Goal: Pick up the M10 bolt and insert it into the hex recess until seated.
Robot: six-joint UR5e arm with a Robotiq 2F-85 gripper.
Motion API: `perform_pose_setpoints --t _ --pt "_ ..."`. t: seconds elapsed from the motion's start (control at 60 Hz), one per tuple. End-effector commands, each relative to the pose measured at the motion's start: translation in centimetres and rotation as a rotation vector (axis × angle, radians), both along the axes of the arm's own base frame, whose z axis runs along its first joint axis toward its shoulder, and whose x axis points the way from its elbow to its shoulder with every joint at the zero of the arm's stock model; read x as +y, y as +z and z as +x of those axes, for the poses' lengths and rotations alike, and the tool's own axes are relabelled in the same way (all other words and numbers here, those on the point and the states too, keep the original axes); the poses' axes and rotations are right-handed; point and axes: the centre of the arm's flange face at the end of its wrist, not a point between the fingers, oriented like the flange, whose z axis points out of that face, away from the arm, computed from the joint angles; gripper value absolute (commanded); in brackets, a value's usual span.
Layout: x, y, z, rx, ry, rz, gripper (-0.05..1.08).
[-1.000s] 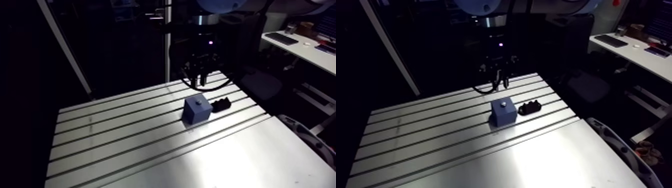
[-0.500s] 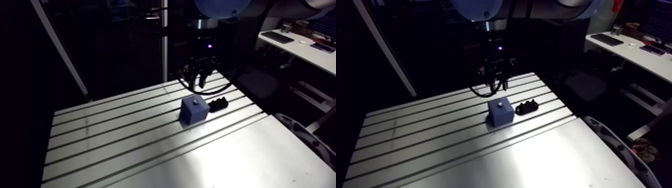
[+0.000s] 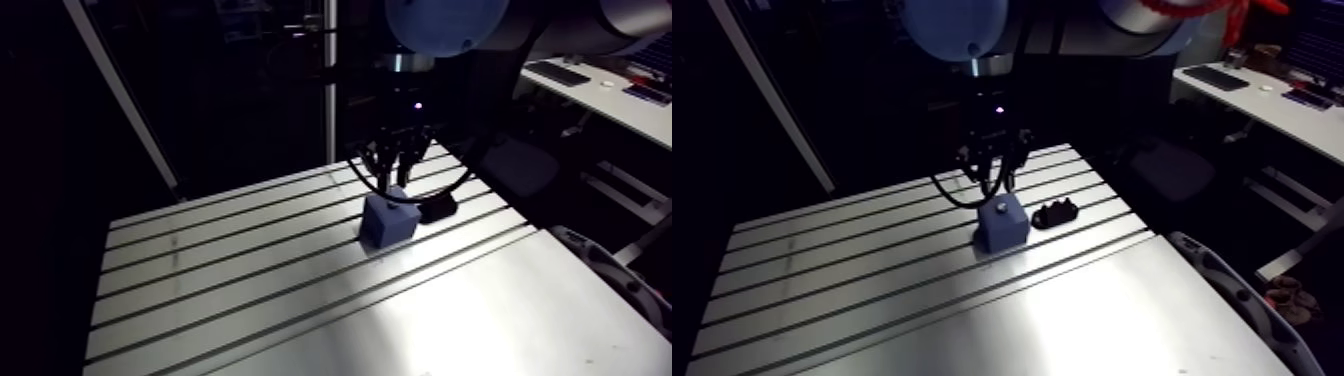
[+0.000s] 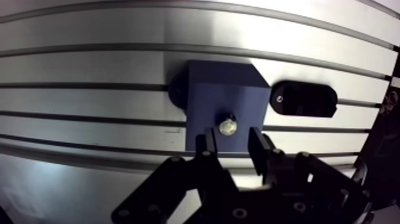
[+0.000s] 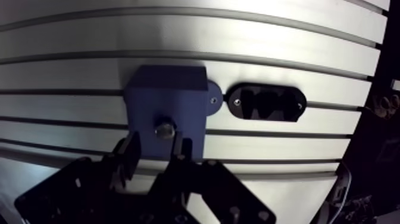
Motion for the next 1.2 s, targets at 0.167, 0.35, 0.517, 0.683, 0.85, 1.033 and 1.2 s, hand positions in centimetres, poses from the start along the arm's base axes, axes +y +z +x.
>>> perform_pose_setpoints --t 0.167,0.35,0.517,0.683,0.85,1.033,1.2 --pt "0.3 -0.2 0.0 0.006 0.004 0.004 0.57" --pt "0.2 -0.8 0.2 -0.004 0.002 -0.002 0.58" --pt "0.1 -1.5 0.4 -0.015 -0.004 -0.003 0.58" --pt "0.1 -1.6 0.4 -0.005 -0.004 0.002 0.58" --pt "0.2 -1.6 0.3 0.001 -0.004 0.004 0.58" --pt "0.5 -1.7 0.4 -0.001 -0.008 0.005 0.58" --pt "0.5 -1.9 0.6 -0.007 -0.008 0.004 0.58"
